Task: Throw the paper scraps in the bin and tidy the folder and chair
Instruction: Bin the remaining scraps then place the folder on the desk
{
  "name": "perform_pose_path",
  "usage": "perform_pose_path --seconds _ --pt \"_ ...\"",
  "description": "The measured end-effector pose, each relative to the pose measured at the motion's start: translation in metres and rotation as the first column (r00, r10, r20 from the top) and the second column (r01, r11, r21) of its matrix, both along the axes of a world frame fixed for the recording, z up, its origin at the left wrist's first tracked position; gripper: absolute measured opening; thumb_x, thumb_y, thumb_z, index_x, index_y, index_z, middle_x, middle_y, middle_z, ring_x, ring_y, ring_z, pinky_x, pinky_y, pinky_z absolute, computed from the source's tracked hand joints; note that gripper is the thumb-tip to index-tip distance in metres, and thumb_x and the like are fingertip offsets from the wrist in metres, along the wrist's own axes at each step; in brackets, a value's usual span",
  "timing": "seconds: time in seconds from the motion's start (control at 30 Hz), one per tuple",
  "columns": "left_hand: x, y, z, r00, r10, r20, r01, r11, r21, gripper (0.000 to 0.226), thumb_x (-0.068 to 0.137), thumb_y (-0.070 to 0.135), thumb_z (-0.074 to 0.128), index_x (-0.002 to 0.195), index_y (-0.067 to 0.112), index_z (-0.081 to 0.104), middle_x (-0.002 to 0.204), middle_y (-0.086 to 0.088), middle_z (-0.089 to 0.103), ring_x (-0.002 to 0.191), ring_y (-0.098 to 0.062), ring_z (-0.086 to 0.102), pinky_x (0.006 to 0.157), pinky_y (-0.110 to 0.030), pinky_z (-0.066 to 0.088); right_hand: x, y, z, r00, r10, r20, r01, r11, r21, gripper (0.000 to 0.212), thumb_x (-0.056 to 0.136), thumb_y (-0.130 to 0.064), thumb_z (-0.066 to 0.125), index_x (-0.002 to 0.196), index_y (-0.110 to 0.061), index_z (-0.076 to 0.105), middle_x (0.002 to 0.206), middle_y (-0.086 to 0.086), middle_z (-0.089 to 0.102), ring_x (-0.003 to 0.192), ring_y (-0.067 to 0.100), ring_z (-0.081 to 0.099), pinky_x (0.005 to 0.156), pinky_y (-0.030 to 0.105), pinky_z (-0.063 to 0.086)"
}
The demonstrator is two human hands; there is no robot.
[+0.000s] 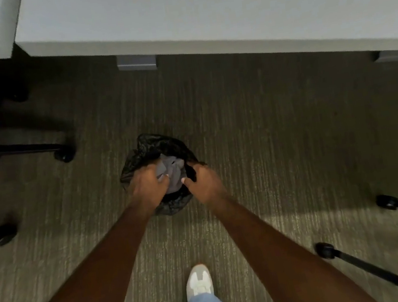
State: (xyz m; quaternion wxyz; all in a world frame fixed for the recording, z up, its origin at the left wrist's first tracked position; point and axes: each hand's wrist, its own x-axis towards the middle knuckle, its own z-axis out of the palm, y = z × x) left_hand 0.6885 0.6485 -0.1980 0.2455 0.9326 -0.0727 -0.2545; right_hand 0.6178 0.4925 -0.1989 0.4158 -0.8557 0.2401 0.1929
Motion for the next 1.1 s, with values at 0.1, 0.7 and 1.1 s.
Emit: perform_pose_path --seconds 0.1,0.7,1.1 --pt "-0.001 -0.022 0.016 0.998 -0.037 0.052 0.036 0.999 0.022 0.034 0.090 0.021 0.062 0.108 -0.007 0.065 0.106 -0.029 0.067 0.102 -0.043 0.065 0.087 -0.047 0.054 -0.003 -0.019 0.024 0.992 0.119 0.030 -0.113 0.982 -0.152 0.048 0.095 -0.032 0.062 0.136 -0.009 0.054 0.130 0.016 0.061 0.121 0.033 0.056 0.097 0.038 0.051" --pt "-0.084 -0.121 0.186 0.964 -0.110 0.242 0.151 0.976 -0.158 0.053 0.092 0.022 0.065 0.142 0.012 0.051 0.144 -0.009 0.054 0.135 -0.026 0.048 0.115 -0.041 0.037 -0.094 -0.169 0.202 0.947 0.253 0.199 -0.123 0.855 -0.503 0.060 0.097 -0.040 0.054 0.151 -0.020 0.039 0.155 0.002 0.044 0.143 0.018 0.038 0.121 0.036 0.027" --pt "-0.144 -0.140 0.368 0.926 0.106 0.363 -0.024 0.974 -0.224 0.055 0.090 0.025 0.068 0.142 0.021 0.050 0.143 -0.004 0.054 0.135 -0.021 0.046 0.114 -0.042 0.039 -0.157 -0.235 0.381 0.873 0.363 0.325 -0.134 0.821 -0.554 0.061 0.098 -0.043 0.049 0.153 -0.028 0.029 0.160 -0.003 0.035 0.149 0.016 0.028 0.121 0.034 0.005"
